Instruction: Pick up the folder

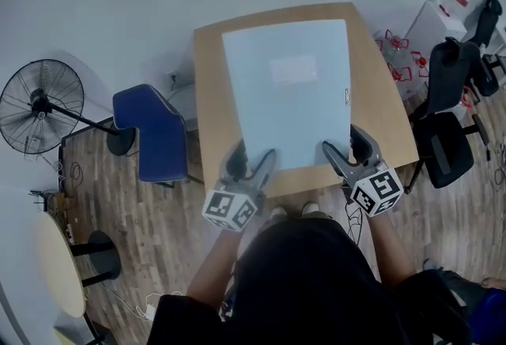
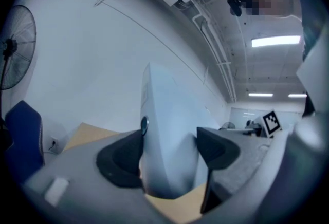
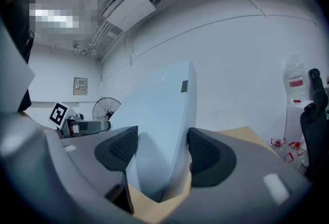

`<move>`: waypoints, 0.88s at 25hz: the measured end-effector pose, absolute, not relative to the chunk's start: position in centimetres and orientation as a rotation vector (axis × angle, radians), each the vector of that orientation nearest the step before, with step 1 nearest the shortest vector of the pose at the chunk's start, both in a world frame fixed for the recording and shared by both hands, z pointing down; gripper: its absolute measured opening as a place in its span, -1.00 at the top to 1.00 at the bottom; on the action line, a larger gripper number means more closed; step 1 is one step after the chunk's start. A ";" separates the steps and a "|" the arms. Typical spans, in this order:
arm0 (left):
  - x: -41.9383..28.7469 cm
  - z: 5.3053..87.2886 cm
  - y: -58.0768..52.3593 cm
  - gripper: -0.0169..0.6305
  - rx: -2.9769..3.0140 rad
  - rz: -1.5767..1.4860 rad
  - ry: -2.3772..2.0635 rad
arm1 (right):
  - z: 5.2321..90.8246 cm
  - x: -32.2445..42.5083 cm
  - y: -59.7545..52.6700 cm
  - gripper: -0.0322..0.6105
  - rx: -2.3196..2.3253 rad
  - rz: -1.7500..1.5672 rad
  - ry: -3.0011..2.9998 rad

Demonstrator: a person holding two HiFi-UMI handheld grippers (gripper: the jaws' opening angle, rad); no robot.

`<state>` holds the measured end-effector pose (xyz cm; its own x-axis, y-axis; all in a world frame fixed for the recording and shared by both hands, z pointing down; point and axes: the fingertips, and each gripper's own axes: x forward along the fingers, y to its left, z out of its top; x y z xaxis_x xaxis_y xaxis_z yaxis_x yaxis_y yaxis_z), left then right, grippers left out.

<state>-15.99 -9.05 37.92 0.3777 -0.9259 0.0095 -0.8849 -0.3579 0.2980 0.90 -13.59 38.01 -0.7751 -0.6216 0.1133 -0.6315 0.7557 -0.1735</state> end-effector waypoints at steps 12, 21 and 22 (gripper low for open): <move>-16.6 35.7 -7.9 -0.07 2.428 -0.275 -1.637 | 35.8 0.2 -12.4 -0.04 1.039 0.231 -2.943; -16.8 35.6 -8.3 -0.07 2.461 -0.283 -1.614 | 35.6 0.1 -12.3 -0.03 1.083 0.206 -2.928; -16.8 35.7 -8.4 -0.07 2.466 -0.280 -1.614 | 35.6 0.1 -12.3 -0.03 1.088 0.207 -2.924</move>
